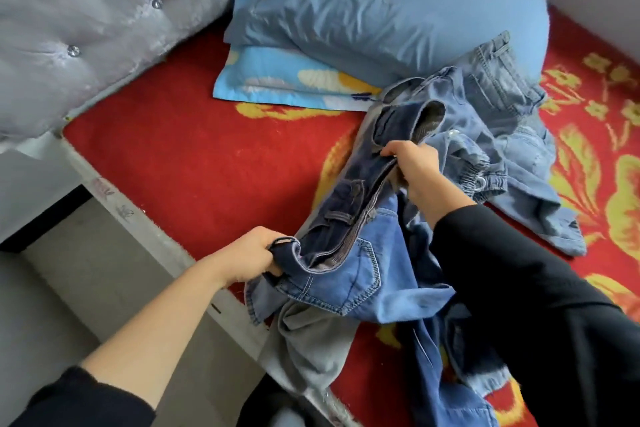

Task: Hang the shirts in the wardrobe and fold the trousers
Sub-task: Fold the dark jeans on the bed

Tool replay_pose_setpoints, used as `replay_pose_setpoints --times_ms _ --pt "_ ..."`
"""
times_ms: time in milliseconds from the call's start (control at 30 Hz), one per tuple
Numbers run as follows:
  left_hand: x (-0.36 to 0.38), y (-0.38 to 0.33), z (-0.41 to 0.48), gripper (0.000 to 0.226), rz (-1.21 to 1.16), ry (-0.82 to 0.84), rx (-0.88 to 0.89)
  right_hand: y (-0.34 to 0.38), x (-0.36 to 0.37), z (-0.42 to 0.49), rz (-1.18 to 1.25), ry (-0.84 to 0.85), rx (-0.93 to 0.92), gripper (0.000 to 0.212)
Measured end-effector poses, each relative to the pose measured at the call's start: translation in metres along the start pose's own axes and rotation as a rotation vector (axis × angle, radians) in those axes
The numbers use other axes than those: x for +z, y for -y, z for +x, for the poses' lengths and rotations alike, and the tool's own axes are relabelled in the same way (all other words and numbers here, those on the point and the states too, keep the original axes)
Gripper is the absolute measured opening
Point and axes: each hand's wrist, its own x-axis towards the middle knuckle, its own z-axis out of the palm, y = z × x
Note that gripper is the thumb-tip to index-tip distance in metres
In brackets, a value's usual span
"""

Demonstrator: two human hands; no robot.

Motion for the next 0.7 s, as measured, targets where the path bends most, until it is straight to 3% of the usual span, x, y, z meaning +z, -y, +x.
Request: replay_pose_setpoints --times_ms 133,233,400,467,533,600,700 --pt "0.017 -0.015 -0.025 0.037 -0.168 -0.232 0.009 -0.015 -0.070 -0.040 0.118 -0.010 0.068 0.023" --pt "0.045 -0.031 -0.044 0.024 -0.193 -0.446 -0.019 -0.027 -0.129 -0.082 0.184 -0.002 0.079 0.015" --pt "0.107 -0.077 -0.083 0.024 0.209 -0.504 -0.011 -0.033 -0.233 -0.173 0.248 0.104 -0.051 0.004" --pt "0.138 -0.107 -0.108 0.022 0.267 -0.525 -0.067 -0.037 -0.272 -0.212 0.340 0.101 -0.137 0.003" --pt "0.171 -0.136 -0.131 0.031 0.089 -0.523 -0.029 -0.037 -0.309 -0.249 0.461 0.043 -0.246 0.007" --pt "0.200 -0.171 -0.150 0.027 -0.141 -0.504 0.128 -0.032 -0.349 -0.288 0.562 -0.026 -0.361 0.011" --pt "0.240 -0.231 -0.181 0.018 -0.356 -0.466 0.405 -0.025 -0.408 -0.345 0.684 -0.084 -0.508 0.038"
